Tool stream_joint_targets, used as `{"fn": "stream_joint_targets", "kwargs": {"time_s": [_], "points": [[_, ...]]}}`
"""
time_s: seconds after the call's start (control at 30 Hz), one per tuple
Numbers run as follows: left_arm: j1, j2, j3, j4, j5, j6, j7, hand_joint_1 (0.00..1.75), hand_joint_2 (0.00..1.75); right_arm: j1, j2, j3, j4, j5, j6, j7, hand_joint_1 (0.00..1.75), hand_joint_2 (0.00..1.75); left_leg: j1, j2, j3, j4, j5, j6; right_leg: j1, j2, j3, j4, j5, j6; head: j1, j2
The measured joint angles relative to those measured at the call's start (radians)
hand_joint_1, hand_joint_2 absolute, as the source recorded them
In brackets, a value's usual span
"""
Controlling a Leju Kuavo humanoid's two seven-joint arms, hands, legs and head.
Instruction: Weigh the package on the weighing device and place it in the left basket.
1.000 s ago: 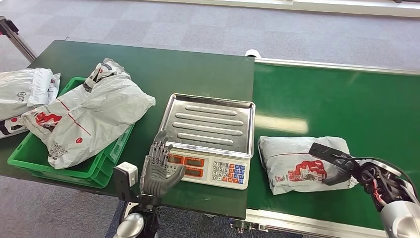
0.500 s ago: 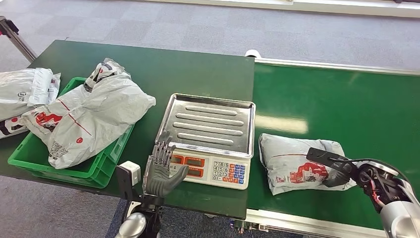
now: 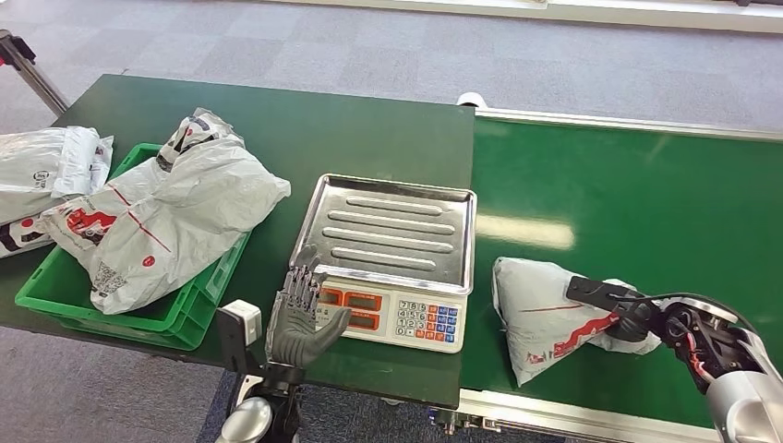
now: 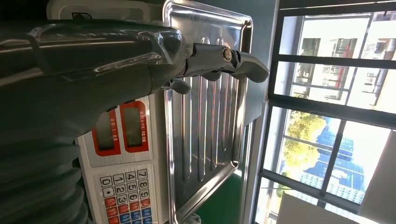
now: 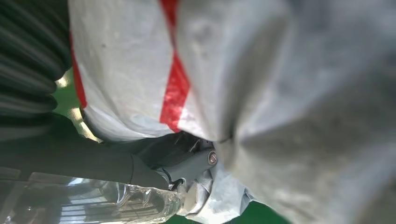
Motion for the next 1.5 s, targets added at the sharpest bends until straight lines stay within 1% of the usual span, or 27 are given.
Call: {"fn": "stream_joint_targets", "kwargs": {"time_s": [0.1,0.17,0.23,0.3,0.4,0.5,0.63,0.77,0.9,1.03,1.17,1.3,1.5], "points": [[0.003,0.0,0.011,-0.004,-0.004,0.008,-0.001,0.0,1.75,0.0,0.003,0.005,0.0,-0.005,-0.014,0.0,1.75,1.75,0.0,0.0,0.0,0.0,0.0,0.0,0.0,0.0,0.0,0.0,0.0,0.0,0.0,0.0],[0.01,0.0,0.024,-0.015,-0.009,0.013,-0.004,0.0,1.75,0.0,0.011,0.008,0.0,-0.017,-0.054,0.0,1.75,1.75,0.0,0.0,-0.001,0.0,0.0,0.0,0.0,0.0,0.0,0.0,0.0,0.0,0.0,0.0],[0.024,0.0,0.043,-0.039,-0.02,0.02,-0.01,0.0,1.75,0.0,0.025,0.006,0.0,-0.051,-0.139,-0.002,1.75,1.75,0.0,0.0,-0.001,0.0,0.0,0.0,0.0,0.0,0.0,0.0,0.0,0.0,0.0,0.0],[0.046,0.0,0.062,-0.076,-0.034,0.032,-0.021,0.0,1.75,0.0,0.043,-0.01,-0.003,-0.11,-0.248,-0.018,1.75,1.75,0.0,0.001,-0.001,0.0,0.0,0.0,0.0,0.001,0.0,0.0,0.0,0.0,0.0,0.0],[0.08,0.001,0.086,-0.132,-0.056,0.05,-0.046,0.0,1.75,0.0,0.064,-0.052,-0.029,-0.201,-0.383,-0.088,1.75,1.75,0.0,0.001,-0.001,0.0,0.0,0.0,0.0,0.001,-0.001,0.0,0.0,0.0,0.0,0.0],[0.097,0.002,0.1,-0.167,-0.067,0.066,-0.072,0.0,1.75,0.0,0.076,-0.088,-0.075,-0.256,-0.467,-0.175,1.75,1.75,0.0,0.0,-0.002,0.0,0.0,0.0,0.0,0.0,-0.001,0.0,0.0,0.0,0.0,0.0],[0.102,0.002,0.107,-0.185,-0.072,0.08,-0.09,0.0,1.75,0.004,0.084,-0.122,-0.13,-0.286,-0.518,-0.236,1.75,1.75,0.0,0.0,-0.002,0.0,0.0,0.0,0.0,0.0,-0.001,0.0,0.0,0.0,0.0,0.0],[0.101,0.002,0.11,-0.185,-0.073,0.096,-0.113,0.0,1.75,0.031,0.091,-0.162,-0.209,-0.342,-0.6,-0.337,1.75,1.75,0.0,0.0,-0.002,0.0,0.0,0.0,0.0,0.0,-0.001,0.0,0.0,0.0,0.0,0.0],[0.095,0.002,0.113,-0.183,-0.07,0.1,-0.124,0.0,1.75,0.062,0.097,-0.197,-0.296,-0.371,-0.659,-0.393,1.75,1.75,0.0,0.0,-0.002,0.0,0.0,0.0,0.0,0.0,-0.002,0.0,0.0,0.0,0.0,0.0],[0.086,0.0,0.114,-0.18,-0.067,0.103,-0.131,0.0,1.75,0.107,0.107,-0.237,-0.419,-0.415,-0.747,-0.454,1.75,1.75,0.0,0.0,-0.002,0.0,0.0,0.0,0.0,0.0,-0.002,0.0,0.0,0.0,0.0,0.0],[0.076,-0.001,0.114,-0.173,-0.067,0.103,-0.135,0.0,1.75,0.145,0.124,-0.267,-0.551,-0.449,-0.787,-0.47,1.75,1.75,0.0,0.0,-0.002,0.0,0.0,0.0,0.0,0.0,-0.002,0.0,0.0,0.0,0.0,0.0],[0.065,-0.002,0.114,-0.17,-0.065,0.104,-0.136,0.0,1.75,0.157,0.142,-0.28,-0.632,-0.465,-0.806,-0.476,1.75,1.75,0.0,0.001,-0.002,0.0,0.0,0.0,0.0,0.0,-0.002,0.0,0.0,0.0,0.0,0.0],[0.043,-0.005,0.113,-0.163,-0.061,0.1,-0.136,0.0,1.75,0.15,0.188,-0.261,-0.737,-0.482,-0.859,-0.455,1.75,1.75,0.0,0.001,-0.002,0.0,0.0,0.0,0.0,0.0,-0.002,0.0,0.0,0.0,0.0,0.0]]}}
